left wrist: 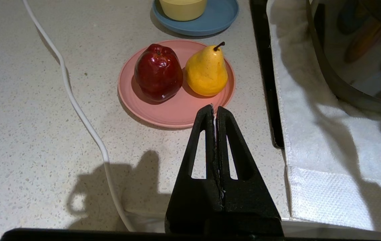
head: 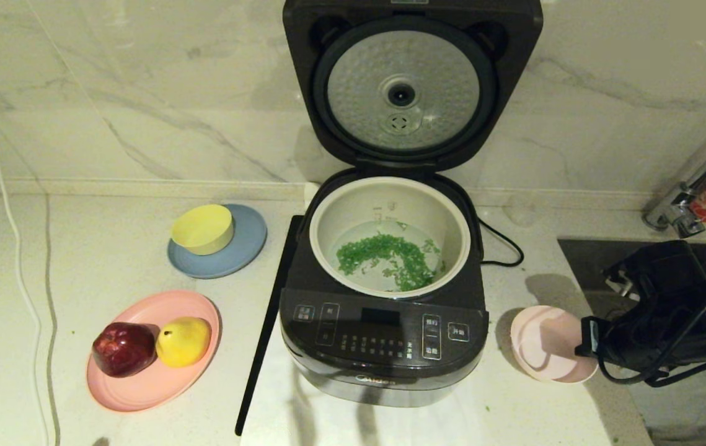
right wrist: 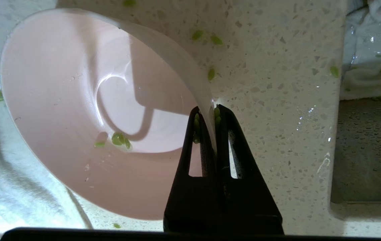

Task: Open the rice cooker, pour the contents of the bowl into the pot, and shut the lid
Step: Place the bowl on the table, then turn off the tap

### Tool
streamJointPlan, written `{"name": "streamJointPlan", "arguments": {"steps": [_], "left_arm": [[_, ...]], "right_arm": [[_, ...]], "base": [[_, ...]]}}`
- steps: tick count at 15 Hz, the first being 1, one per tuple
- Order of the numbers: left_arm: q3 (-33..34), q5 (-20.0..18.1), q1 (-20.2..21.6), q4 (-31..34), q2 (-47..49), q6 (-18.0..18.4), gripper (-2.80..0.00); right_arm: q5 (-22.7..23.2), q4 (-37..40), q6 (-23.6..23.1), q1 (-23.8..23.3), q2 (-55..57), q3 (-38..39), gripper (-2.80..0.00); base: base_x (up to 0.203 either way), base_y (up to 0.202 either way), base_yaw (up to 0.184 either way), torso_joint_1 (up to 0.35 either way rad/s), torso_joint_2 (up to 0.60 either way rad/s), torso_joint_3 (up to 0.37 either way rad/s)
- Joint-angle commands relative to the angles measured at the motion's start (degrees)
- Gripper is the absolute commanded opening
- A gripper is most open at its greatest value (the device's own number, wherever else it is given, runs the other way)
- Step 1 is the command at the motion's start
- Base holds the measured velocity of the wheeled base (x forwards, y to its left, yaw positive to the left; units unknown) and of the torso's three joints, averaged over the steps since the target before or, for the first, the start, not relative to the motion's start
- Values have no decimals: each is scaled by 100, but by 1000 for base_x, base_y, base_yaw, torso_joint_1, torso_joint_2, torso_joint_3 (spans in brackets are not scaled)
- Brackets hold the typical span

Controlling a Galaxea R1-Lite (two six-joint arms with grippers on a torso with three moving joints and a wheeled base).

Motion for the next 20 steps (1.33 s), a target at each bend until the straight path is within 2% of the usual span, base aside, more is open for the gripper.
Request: {"name": "streamJointPlan", "arguments": {"steps": [1, 3, 4, 8, 11, 16, 17, 20], "left_arm": [[44, -2, 0, -2, -4, 0, -280], [44, -2, 0, -2, -4, 0, -280], [44, -2, 0, -2, -4, 0, -280], [44, -2, 0, -2, -4, 0, -280], [44, -2, 0, -2, -4, 0, -280], [44, -2, 0, -2, -4, 0, -280], [44, -2, 0, -2, -4, 0, -280], [44, -2, 0, -2, -4, 0, -280]], "right_arm": [[1, 3, 10, 6, 123, 18, -280], [-7, 3, 3, 6, 89, 34, -280], [-14, 3, 17, 6, 42, 1, 0], [-17, 3, 35, -3, -97, -9, 0], [-45, 35, 387, -40, -642, -115, 0], [-107, 76, 452, -387, -1212, -259, 0], [-115, 105, 450, -447, -1302, -271, -280], [-235, 174, 440, -633, -1475, -359, -280]], "base": [[0, 0, 0, 0, 0, 0], [0, 0, 0, 0, 0, 0], [0, 0, 0, 0, 0, 0], [0, 0, 0, 0, 0, 0], [0, 0, 0, 0, 0, 0], [0, 0, 0, 0, 0, 0], [0, 0, 0, 0, 0, 0], [0, 0, 0, 0, 0, 0]]}}
